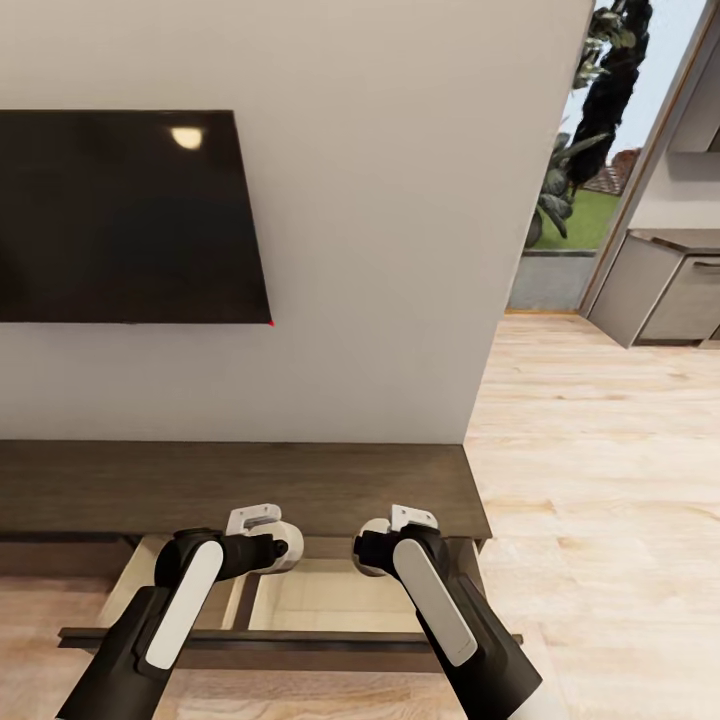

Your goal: Place each of the two pumpkins and all three candles from the living room inside a cabinet in the living room (use any cabinet), then make sure every cabinet is closed, and position the cauldron so it is next to a table in the living room.

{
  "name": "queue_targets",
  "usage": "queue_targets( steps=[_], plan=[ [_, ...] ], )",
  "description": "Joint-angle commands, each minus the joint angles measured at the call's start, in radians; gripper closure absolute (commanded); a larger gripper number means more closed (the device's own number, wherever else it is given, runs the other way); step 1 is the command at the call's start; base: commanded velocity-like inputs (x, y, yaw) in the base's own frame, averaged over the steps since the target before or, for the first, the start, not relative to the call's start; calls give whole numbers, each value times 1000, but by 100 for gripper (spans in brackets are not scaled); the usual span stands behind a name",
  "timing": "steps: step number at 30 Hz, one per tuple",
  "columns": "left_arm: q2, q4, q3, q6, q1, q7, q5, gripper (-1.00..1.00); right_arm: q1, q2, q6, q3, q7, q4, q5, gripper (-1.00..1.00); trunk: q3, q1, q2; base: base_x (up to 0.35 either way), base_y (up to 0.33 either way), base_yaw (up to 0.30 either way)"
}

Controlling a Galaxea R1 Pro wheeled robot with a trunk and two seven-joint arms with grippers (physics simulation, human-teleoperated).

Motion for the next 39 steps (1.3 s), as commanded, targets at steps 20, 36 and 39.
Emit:
queue_targets(
  steps=[20, 36, 39],
  plan=[
    [-106, 104, -41, -44, 0, 181, -1, 100, -1, 0, -11, 1, 0, 137, 9, 100, -63, 77, -140, 0, 0, 0],
    [-126, 180, -63, -185, 0, 180, -3, 100, -40, 0, -147, 96, 27, 259, 124, 100, -113, 138, -252, 0, 0, 0],
    [-126, 188, -79, -219, 0, 180, -3, 100, -43, 0, -174, 105, 99, 269, 181, 100, -122, 150, -273, 0, 0, 0]
  ],
)
